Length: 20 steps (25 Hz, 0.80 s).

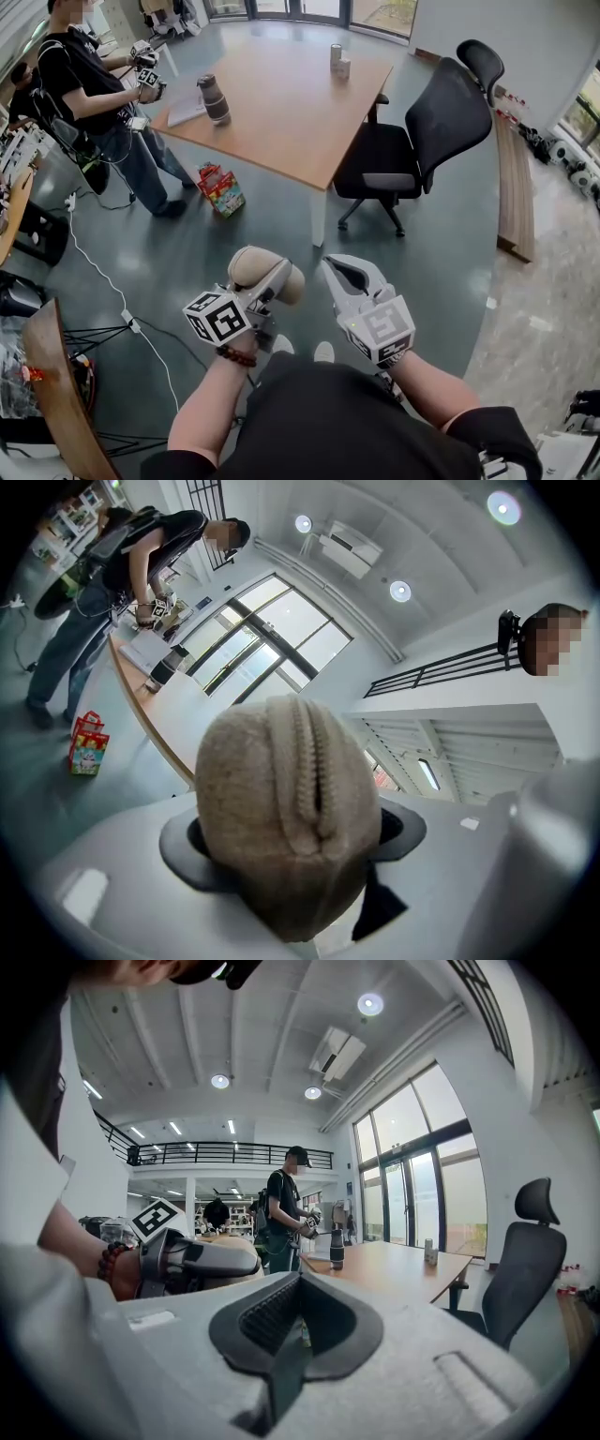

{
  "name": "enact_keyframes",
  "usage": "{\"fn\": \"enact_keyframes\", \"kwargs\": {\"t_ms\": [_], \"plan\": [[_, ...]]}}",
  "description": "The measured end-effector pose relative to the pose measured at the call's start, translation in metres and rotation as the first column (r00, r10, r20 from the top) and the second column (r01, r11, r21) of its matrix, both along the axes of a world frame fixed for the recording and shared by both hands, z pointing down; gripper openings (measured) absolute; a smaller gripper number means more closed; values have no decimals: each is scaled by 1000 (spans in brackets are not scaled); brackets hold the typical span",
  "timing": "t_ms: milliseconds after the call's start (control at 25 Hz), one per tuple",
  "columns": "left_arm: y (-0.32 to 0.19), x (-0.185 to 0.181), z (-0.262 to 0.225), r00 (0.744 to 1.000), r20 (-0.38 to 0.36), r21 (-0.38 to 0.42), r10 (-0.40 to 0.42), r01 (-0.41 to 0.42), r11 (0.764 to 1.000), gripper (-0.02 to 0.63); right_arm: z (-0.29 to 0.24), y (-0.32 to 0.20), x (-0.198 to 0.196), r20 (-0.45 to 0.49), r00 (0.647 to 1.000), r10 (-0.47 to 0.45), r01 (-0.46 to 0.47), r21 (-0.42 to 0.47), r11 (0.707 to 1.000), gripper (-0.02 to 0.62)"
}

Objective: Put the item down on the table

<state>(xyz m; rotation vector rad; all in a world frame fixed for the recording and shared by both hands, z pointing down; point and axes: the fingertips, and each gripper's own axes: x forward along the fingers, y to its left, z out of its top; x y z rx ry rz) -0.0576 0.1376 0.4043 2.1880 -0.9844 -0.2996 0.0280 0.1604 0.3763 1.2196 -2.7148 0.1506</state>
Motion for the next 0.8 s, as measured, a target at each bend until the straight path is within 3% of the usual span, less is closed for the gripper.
{"fn": "enact_keyframes", "kwargs": {"t_ms": [400, 800], "plan": [[-61, 9, 2, 998, -55, -16, 7, -8, 1000, 366, -1, -49, 6, -6, 1000, 14, -14, 16, 1000, -8], [-139, -8, 12, 993, -117, -54, 19, -26, 998, 366, 6, -120, -17, -18, 999, 28, -28, 9, 1000, -8]]}}
